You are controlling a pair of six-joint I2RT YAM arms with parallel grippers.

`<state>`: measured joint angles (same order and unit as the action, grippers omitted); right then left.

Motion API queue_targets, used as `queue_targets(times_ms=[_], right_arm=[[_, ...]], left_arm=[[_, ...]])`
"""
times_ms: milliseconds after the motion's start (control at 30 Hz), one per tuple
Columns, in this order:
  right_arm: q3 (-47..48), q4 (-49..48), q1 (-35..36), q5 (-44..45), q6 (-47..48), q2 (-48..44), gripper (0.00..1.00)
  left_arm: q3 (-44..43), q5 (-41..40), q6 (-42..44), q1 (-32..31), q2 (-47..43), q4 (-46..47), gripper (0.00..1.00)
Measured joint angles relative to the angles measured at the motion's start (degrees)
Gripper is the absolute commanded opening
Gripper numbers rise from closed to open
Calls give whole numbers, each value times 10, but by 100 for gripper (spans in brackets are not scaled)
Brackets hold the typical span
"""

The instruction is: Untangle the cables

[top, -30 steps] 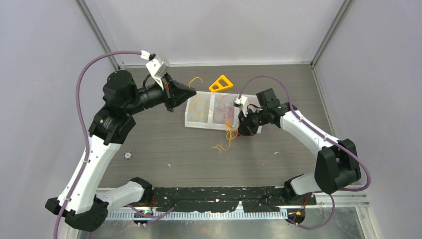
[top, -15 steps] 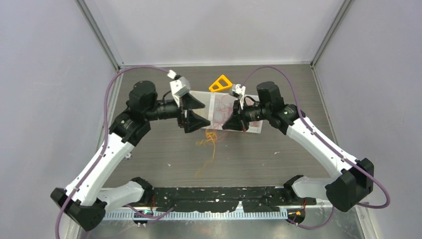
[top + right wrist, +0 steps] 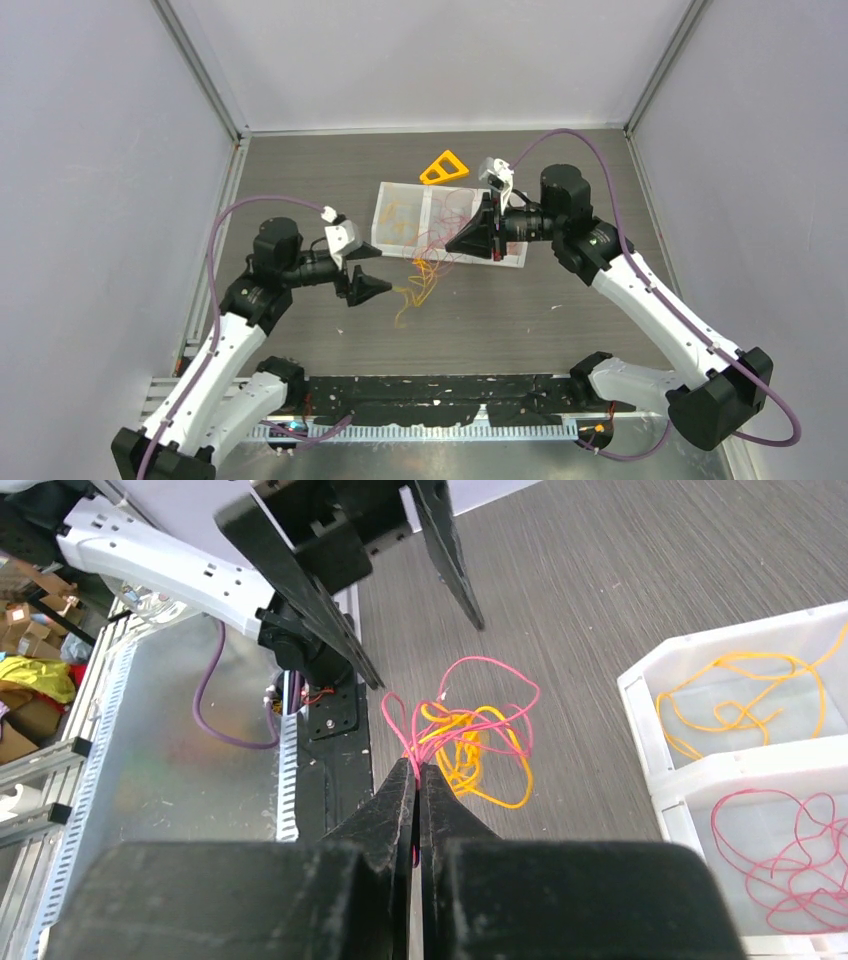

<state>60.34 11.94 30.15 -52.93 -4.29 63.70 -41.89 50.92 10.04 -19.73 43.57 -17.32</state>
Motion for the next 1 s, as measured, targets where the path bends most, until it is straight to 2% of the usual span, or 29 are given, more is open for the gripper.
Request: queue_targets(times_ms=[100, 267, 367, 500, 533, 633, 700, 767, 833, 867, 900, 967, 1000], right_arm=[[6, 3, 0, -12, 8, 0, 6], [22, 5, 4, -32, 33, -5, 5], [32, 5, 12, -38, 47, -8, 5], [53, 9, 16, -42, 62, -9, 6], [57, 12, 16, -42, 65, -9, 5], [63, 24, 16, -42, 78, -11, 5], [64, 39, 16, -42, 88, -12, 6], [64, 52, 16, -38, 95, -12, 6], [64, 66, 14, -33, 101, -12, 12], [64, 74, 11, -31, 104, -10, 22], [64, 81, 7, -27, 108, -9, 26], [64, 99, -3, -18, 117, -4, 40], [66, 113, -8, -14, 123, 0, 56]], left_arm=[[3, -10, 27, -29, 27, 11, 68], [4, -28, 39, -95, 39, 70, 57], [11, -50, 20, -135, 51, 127, 48], [13, -82, -27, -154, 79, 195, 48], [13, -89, -37, -155, 84, 207, 45], [12, -109, -59, -162, 90, 235, 27], [8, -112, -71, -175, 90, 244, 2], [1, -110, -85, -186, 90, 248, 0], [-10, -106, -99, -193, 91, 245, 0], [-17, -104, -110, -194, 91, 241, 0], [-26, -104, -120, -195, 91, 235, 0], [-40, -106, -141, -195, 90, 224, 0], [-48, -112, -151, -195, 90, 215, 0]])
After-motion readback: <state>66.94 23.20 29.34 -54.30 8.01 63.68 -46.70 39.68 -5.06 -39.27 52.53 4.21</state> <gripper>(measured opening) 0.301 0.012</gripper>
